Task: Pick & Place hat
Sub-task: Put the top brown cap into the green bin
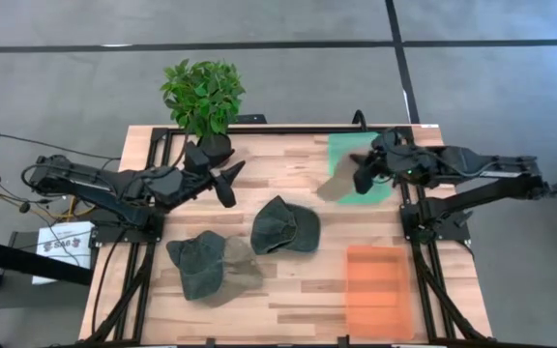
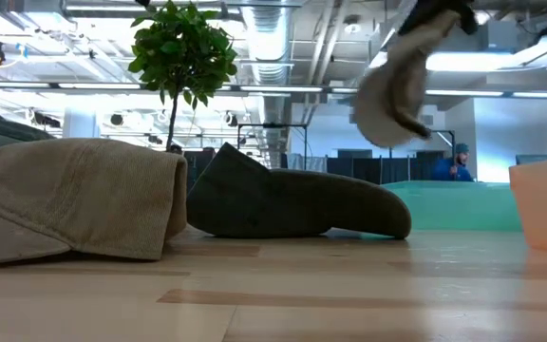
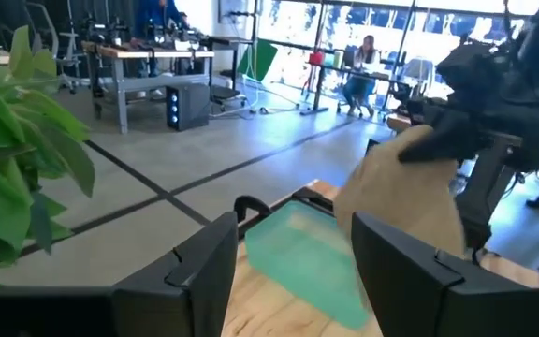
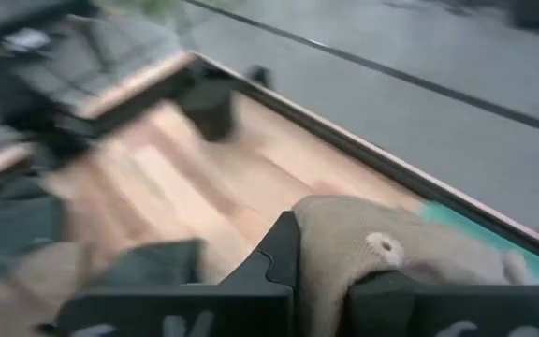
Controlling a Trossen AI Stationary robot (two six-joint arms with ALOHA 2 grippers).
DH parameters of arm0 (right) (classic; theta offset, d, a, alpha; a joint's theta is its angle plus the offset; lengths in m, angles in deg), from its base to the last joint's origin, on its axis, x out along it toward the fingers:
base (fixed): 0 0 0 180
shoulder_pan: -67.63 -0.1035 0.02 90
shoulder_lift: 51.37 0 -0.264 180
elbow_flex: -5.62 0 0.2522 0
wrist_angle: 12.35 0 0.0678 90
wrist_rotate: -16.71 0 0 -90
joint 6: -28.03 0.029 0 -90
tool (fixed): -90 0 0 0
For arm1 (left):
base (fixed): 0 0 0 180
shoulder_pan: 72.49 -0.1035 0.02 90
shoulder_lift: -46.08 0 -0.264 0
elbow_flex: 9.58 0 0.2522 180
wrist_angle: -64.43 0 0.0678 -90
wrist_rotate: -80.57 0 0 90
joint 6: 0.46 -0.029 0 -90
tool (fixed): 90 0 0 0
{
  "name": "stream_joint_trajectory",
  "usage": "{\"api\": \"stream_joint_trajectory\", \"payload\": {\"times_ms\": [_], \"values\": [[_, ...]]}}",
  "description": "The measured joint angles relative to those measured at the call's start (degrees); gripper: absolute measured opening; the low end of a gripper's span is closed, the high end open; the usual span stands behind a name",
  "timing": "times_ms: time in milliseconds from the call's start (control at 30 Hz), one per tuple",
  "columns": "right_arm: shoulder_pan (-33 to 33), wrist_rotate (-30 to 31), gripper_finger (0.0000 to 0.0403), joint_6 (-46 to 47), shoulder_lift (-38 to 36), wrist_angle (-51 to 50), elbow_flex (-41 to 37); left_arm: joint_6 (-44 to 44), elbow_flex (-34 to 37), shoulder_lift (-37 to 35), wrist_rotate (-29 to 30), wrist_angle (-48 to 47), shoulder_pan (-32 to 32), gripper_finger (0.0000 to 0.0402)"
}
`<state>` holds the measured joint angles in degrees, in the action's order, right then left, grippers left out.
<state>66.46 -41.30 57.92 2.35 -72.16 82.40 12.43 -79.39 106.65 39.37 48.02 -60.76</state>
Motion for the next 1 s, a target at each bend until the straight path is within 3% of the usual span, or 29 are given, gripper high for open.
{"api": "stream_joint_trajectory", "payload": {"times_ms": [200, 600, 800, 1000], "values": [[7.1, 1.3, 0.0002, 0.6, -2.1, -7.9, 0.0, 2.4, 0.0, 0.2, 0.0, -2.6, 0.1, 0.0206], [23.4, -0.3, 0.0001, -14.6, 4.0, 1.0, -4.1, 3.5, 0.0, 1.6, -0.2, -2.9, 0.1, 0.0206], [24.5, 3.0, 0.0001, -13.1, 4.6, 4.2, -10.7, 4.0, 0.0, 1.7, -0.2, -2.9, 0.1, 0.0206], [20.8, -3.1, 0.0001, -2.5, 4.7, 5.6, -18.5, 4.2, 0.0, 1.7, -0.2, -3.1, 0.1, 0.0206]]}}
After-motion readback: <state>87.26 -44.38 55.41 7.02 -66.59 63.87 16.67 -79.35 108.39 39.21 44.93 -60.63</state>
